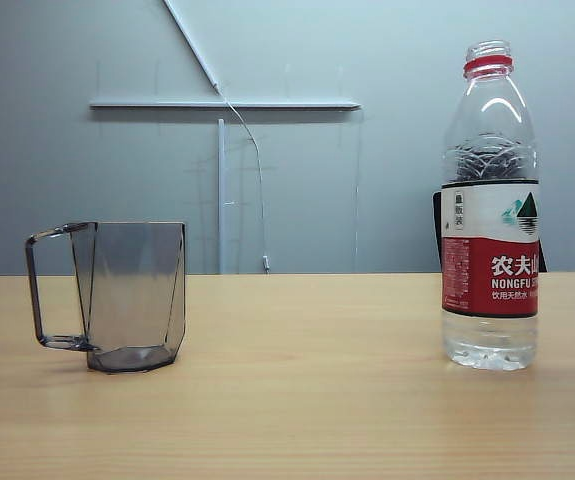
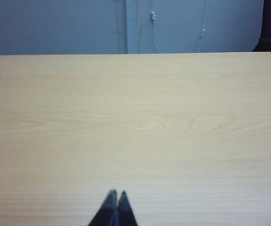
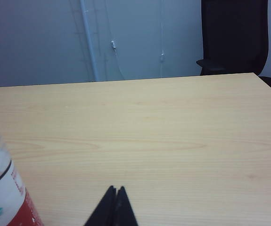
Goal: Pick up the mineral water bottle on the table and pour water into the mug until it's half full.
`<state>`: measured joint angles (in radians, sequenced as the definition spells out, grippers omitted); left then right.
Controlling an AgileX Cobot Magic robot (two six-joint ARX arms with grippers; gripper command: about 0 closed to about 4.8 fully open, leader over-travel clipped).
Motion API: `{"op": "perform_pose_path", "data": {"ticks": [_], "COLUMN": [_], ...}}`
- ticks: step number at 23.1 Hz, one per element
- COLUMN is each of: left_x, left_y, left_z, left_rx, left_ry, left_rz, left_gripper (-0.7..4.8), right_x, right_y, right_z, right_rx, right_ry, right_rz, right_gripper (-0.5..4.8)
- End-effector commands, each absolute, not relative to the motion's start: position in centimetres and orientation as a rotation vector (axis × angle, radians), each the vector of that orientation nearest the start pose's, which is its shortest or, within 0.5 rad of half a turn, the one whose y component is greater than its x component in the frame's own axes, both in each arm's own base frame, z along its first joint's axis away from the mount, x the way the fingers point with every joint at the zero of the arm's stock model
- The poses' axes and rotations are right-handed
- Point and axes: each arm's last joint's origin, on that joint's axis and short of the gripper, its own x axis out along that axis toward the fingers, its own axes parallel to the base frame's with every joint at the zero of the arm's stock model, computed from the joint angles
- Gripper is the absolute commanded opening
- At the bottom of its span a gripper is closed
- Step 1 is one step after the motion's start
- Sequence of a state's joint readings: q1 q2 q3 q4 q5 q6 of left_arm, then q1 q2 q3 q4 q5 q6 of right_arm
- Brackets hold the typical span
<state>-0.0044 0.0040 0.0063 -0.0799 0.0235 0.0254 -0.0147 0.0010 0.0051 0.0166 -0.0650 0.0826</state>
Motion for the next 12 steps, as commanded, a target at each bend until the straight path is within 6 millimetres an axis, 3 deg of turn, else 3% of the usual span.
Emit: {"op": "perform_pose_path", "data": {"ticks": [1, 8, 12], "left_x": [9.7, 9.7, 9.4], "left_y": [-0.1, -0.4, -2.3], "left_z": [15.9, 15.9, 15.9], "left_rx": [0.022, 0.023, 0.032], "left_ry": [0.07, 0.07, 0.067], "left_rz": [-0.03, -0.049, -0.226], "left_gripper": [-0.02, -0.02, -0.02], "right_x": [9.8, 9.8, 9.7], "right_y": [0.1, 0.1, 0.4], "right_z": [16.7, 16.7, 16.7], "right_rx": [0.08, 0.082, 0.216], "right_ry": [-0.029, -0.028, -0.017], "right_rz": [0.057, 0.062, 0.165], "right_gripper": [-0.01, -0.01, -0.01]}}
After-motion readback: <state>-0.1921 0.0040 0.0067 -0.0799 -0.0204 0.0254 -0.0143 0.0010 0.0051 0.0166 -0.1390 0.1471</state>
